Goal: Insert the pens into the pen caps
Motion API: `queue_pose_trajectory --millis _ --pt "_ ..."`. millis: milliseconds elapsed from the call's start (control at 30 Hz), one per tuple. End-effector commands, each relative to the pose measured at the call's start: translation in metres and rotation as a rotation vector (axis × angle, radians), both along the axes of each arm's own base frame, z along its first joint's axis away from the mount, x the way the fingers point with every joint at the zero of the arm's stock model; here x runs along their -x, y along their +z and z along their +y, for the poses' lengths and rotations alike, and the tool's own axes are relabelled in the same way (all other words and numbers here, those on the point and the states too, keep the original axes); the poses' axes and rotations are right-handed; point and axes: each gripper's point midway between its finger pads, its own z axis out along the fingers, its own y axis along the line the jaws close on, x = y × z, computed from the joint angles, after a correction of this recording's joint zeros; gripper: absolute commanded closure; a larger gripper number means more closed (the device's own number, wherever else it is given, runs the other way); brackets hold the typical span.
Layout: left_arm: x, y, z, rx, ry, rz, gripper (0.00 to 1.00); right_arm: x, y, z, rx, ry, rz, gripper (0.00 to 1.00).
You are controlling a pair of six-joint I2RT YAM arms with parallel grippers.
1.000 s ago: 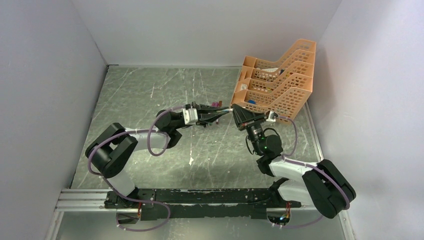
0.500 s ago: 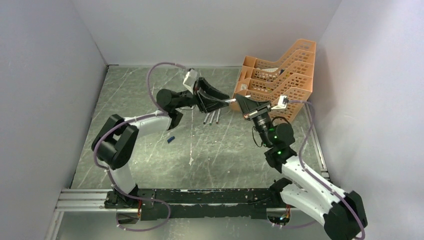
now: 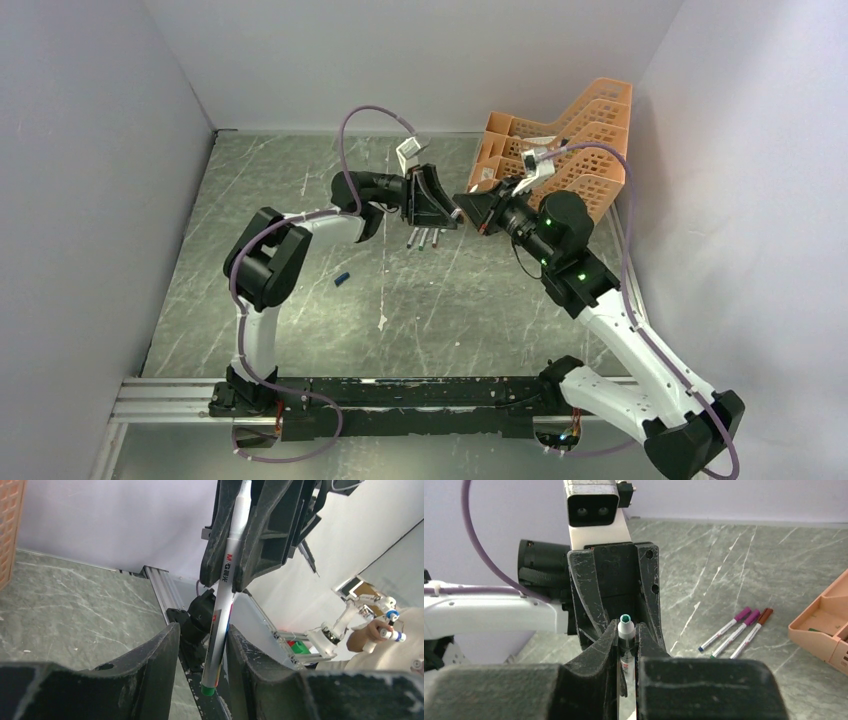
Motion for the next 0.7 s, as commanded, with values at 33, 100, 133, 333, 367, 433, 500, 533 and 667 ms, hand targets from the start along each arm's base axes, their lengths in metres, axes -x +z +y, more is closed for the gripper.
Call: queue_pose_trajectory --millis 33,100,133,333,367,433,500,533,667 --pt "0.017 0.004 0.004 0.033 -0.024 -0.132 0.53 0.01 -0.016 0.012 0.112 0.108 0.03 1.0" --pt "0.02 0.006 0.004 0.042 -0.03 -0.132 0.56 0.009 -0.018 0.016 0.098 0.123 0.035 1.0" --pt "0.021 0.008 0.004 0.052 -0.03 -0.13 0.58 0.01 -0.02 0.019 0.091 0.135 0.038 1.0" --pt "0.032 0.014 0.001 0.087 -0.076 -0.096 0.66 0.004 -0.024 0.023 0.049 0.127 0.031 1.0" --pt "0.034 0.013 -0.001 0.083 -0.084 -0.097 0.68 0.002 -0.022 0.023 0.043 0.124 0.023 1.0" --pt "0.036 0.011 -0.003 0.078 -0.084 -0.102 0.75 0.001 -0.018 0.024 0.027 0.121 0.009 1.0" --pt "0.036 0.01 -0.003 0.073 -0.079 -0.113 0.84 0.0 -0.014 0.024 0.02 0.117 -0.005 1.0" --pt "0.036 0.008 -0.003 0.066 -0.079 -0.115 0.9 -0.001 -0.012 0.023 0.018 0.112 -0.013 1.0" --pt "0.034 0.003 -0.002 0.077 -0.062 -0.134 0.93 -0.002 -0.005 0.015 0.004 0.068 -0.055 0.98"
